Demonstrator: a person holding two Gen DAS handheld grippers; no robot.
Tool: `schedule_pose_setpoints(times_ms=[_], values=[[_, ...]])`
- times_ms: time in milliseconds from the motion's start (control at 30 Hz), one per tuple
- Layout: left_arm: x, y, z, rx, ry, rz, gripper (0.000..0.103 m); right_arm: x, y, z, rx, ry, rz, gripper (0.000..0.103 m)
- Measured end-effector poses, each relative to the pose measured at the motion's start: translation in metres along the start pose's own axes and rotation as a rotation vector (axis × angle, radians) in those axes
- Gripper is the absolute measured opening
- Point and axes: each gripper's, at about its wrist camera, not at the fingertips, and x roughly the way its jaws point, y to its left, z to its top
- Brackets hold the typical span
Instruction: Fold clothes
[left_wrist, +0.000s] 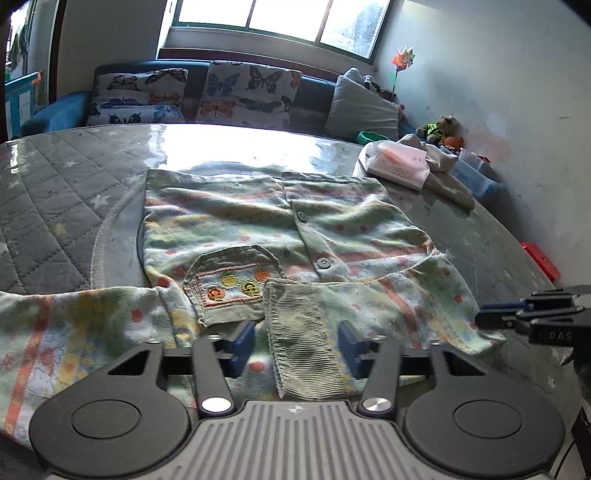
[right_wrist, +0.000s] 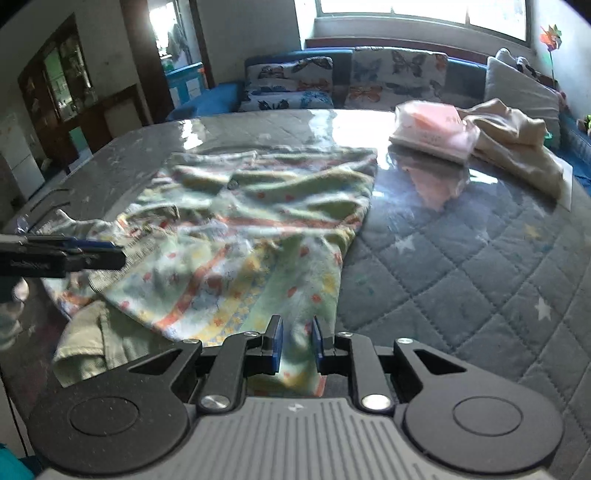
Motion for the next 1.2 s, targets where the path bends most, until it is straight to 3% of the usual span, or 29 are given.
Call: schedule_pose_setpoints(times_ms=[167, 200, 233, 433, 600, 700, 833, 867, 1100, 1133, 1167, 1200], values=[[0.001, 0.0, 0.001, 0.002, -0.003, -0.007, 0.027, -0.004, 0.001, 0.015, -0.027, -0.034, -0.016, 0.019], [0.0, 0.0, 0.001, 0.002, -0.005, -0.008, 0.022, -0.003, 0.001, 0.018, -0.031, -0.04, -0.02, 0.02], [0.0, 0.0, 0.002, 0.003, -0.008, -0.009, 0.01, -0.002, 0.001, 0.021, -0.036, -0.047, -0.025, 0.02], [-0.007, 0.0, 0.008, 0.008, -0.046, 0.004, 0.001, 0.009, 0.001, 0.036, -0.031, -0.087, -0.024, 0.02], [-0.011, 0.003, 0.009, -0.001, -0.06, 0.018, 0.001, 0.024, -0.002, 0.04, -0.01, -0.106, -0.022, 0.019], [-0.011, 0.004, 0.009, -0.01, -0.056, 0.013, 0.01, 0.038, -0.007, 0.039, 0.013, -0.089, -0.026, 0.019], [-0.01, 0.004, 0.006, -0.019, -0.044, 0.017, 0.046, 0.053, -0.012, 0.033, 0.038, -0.064, 0.0, 0.019], [-0.009, 0.004, 0.005, -0.02, -0.038, 0.021, 0.051, 0.049, -0.012, 0.033, 0.041, -0.068, 0.006, 0.019], [-0.001, 0.004, -0.002, -0.021, 0.009, -0.003, 0.05, 0.02, -0.012, 0.021, 0.011, -0.059, 0.022, 0.019], [0.001, 0.004, -0.003, -0.023, 0.014, -0.012, 0.046, 0.017, -0.011, 0.017, 0.009, -0.05, 0.022, 0.019], [0.002, 0.003, -0.004, -0.024, 0.018, -0.018, 0.03, 0.016, -0.011, 0.013, 0.013, -0.04, 0.022, 0.019], [0.003, 0.003, -0.005, -0.024, 0.017, -0.02, 0.026, 0.016, -0.012, 0.007, 0.018, -0.029, 0.023, 0.019]])
